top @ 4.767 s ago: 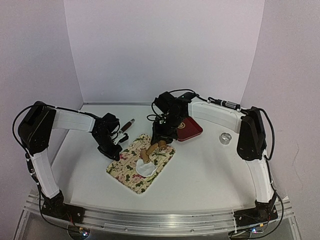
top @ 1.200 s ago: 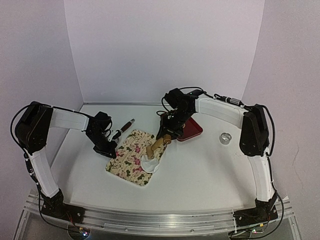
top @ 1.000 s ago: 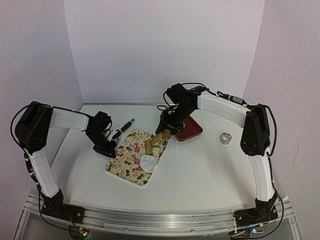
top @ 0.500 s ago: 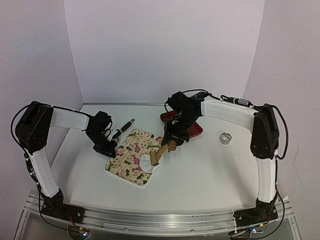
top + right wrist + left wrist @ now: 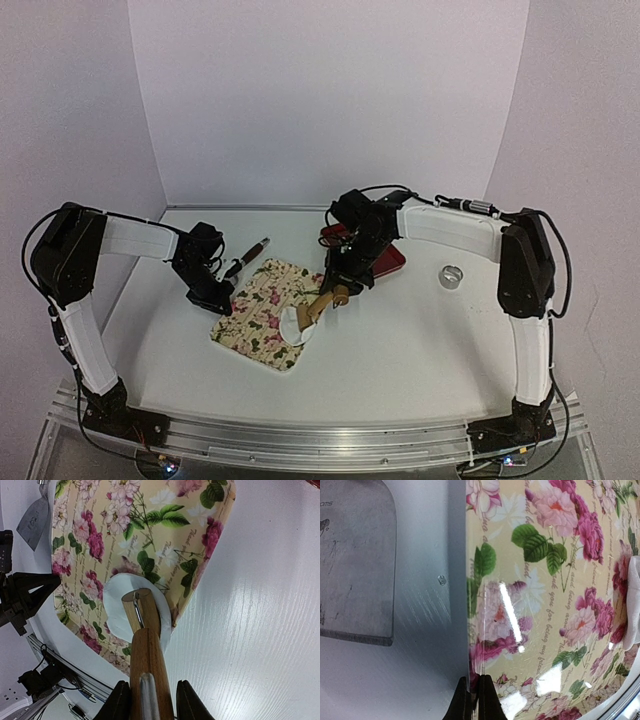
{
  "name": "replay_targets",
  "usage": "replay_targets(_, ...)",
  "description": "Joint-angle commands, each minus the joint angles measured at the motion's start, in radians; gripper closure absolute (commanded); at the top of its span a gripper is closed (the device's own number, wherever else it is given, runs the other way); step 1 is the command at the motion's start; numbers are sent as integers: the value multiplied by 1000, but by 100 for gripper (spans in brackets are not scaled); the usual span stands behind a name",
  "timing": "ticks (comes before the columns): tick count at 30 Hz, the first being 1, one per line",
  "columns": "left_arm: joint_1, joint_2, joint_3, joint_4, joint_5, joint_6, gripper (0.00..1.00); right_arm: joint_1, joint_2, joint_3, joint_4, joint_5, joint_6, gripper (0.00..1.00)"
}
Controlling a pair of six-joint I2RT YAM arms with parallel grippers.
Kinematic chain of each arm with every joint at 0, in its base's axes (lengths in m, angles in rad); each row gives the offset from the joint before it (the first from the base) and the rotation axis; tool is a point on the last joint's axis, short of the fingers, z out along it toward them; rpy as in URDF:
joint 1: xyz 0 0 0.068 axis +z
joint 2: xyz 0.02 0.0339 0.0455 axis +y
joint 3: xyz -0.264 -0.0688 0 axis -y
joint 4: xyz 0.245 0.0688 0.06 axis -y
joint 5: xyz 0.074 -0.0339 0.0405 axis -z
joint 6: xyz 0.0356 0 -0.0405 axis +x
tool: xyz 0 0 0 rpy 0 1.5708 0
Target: Roll out the dumpling wrappers from the dough
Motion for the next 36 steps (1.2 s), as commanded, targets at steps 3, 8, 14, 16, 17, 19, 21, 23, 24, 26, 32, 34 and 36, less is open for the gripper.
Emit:
replay_targets(3, 9, -18, -7, -5, -37, 4, 100, -3, 176, -120, -180, 185, -43, 100)
replay_targets(8, 4, -29, -20, -2, -25, 2, 100, 3, 233, -104, -108, 114, -35, 100)
replay_targets(14, -25, -24, -29, -3, -22, -6, 100, 29, 312, -32, -88, 63, -35, 100)
replay_targets(16, -29, -22, -29, -2, -22, -13, 100, 35, 325, -19, -88, 61, -36, 100)
replay_targets(17, -28, -22, -29, -2, -24, -18, 100, 37, 326, -16, -89, 64, -36, 100)
replay_targets(19, -27, -22, -27, -6, -40, -26, 100, 35, 312, -25, -90, 81, -30, 100)
replay_targets(21, -22, -19, -25, -13, -63, -29, 100, 28, 281, -54, -90, 107, -22, 100)
replay_targets(23, -14, -20, -25, -15, -72, -29, 100, 8, 237, -105, -89, 124, -13, 100)
replay_targets(24, -12, -22, -27, -16, -75, -27, 100, -3, 213, -130, -90, 141, -11, 100)
replay_targets(26, -9, -24, -29, -20, -86, -25, 100, -23, 175, -174, -92, 167, -7, 100)
replay_targets(32, 14, -29, -34, -24, -98, -22, 100, -65, 92, -276, -92, 195, -5, 100)
replay_targets(34, 18, -30, -34, -25, -100, -21, 100, -74, 74, -292, -92, 196, -4, 100)
replay_targets(36, 22, -30, -33, -27, -102, -21, 100, -80, 57, -300, -92, 198, -4, 100)
